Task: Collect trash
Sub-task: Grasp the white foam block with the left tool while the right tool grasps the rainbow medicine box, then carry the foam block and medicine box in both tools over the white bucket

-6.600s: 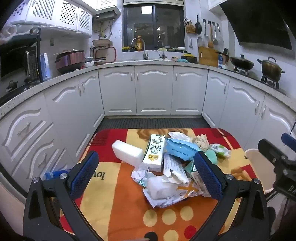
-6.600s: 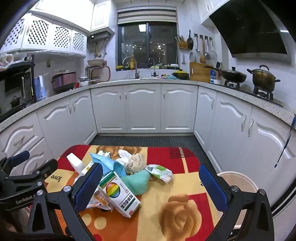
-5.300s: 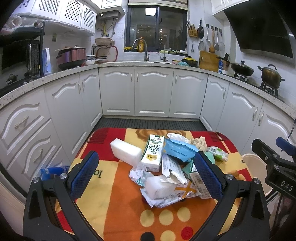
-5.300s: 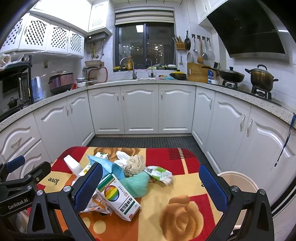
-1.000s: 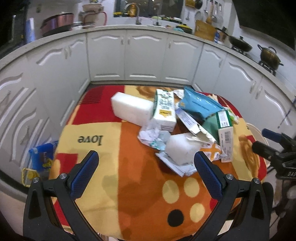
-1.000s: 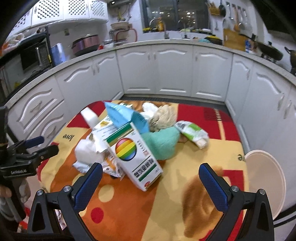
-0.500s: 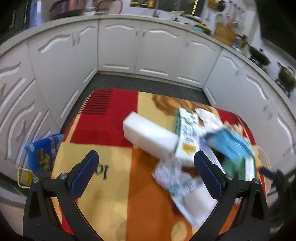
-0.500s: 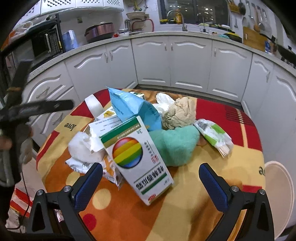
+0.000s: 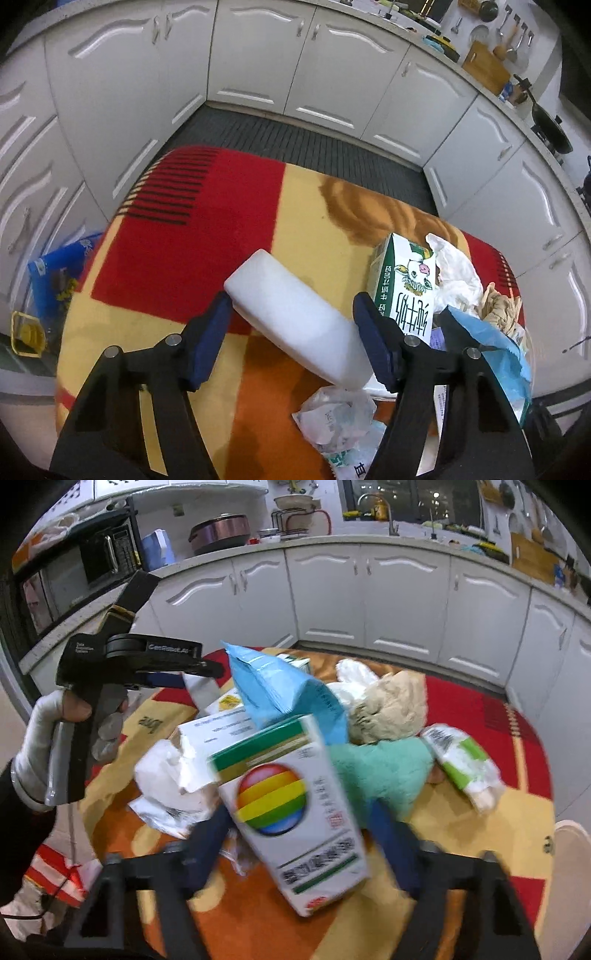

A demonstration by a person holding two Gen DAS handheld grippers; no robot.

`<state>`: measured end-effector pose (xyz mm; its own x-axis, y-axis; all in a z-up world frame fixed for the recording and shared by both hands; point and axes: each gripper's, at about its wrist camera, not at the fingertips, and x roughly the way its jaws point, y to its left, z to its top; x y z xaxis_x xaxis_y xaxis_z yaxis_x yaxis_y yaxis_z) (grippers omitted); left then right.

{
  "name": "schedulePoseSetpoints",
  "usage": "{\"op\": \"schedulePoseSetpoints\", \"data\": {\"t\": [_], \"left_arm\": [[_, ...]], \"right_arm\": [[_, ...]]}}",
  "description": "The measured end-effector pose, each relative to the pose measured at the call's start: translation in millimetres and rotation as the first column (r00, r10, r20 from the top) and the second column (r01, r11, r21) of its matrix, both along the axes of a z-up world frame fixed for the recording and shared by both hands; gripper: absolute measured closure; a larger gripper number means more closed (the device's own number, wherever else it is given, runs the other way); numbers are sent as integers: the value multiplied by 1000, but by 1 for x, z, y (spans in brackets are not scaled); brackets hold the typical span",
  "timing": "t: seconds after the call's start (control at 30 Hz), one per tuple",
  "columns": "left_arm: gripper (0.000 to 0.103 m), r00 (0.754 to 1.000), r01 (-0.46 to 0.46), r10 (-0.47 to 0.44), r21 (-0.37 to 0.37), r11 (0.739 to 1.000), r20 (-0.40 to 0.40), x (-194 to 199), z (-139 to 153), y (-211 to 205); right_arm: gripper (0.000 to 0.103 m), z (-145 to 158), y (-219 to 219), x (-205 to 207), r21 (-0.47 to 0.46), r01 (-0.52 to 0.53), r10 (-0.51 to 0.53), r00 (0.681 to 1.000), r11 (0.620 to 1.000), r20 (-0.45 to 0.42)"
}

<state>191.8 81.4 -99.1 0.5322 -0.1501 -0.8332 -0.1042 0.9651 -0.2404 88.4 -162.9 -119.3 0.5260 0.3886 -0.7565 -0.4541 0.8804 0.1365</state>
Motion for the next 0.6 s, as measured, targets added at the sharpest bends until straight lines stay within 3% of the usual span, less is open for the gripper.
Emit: {"op": "schedulePoseSetpoints", "data": {"t": [0.13,0.2,0.23,0.47,0.6], "left_arm": [[48,1000,24,-23,-12,1000,8,-8,2,2],[62,1000,22,-22,-42,999,7,-15,6,10],[63,1000,21,-21,-42,999,9,-17,7,12],[66,995,30,-27,-33,999,98,-59,51,24],[66,985,86,-80,-34,996,154,-84,77,13]], "right_arm": [[42,4,6,-11,10,-20,20,999,1000,26],[43,9,7,-19,23,-28,27,999,999,42],[44,12,6,-23,29,-29,28,998,999,49],[46,36,-4,-47,91,-27,19,996,996,87],[46,47,-17,-61,99,8,-20,993,995,119]]}}
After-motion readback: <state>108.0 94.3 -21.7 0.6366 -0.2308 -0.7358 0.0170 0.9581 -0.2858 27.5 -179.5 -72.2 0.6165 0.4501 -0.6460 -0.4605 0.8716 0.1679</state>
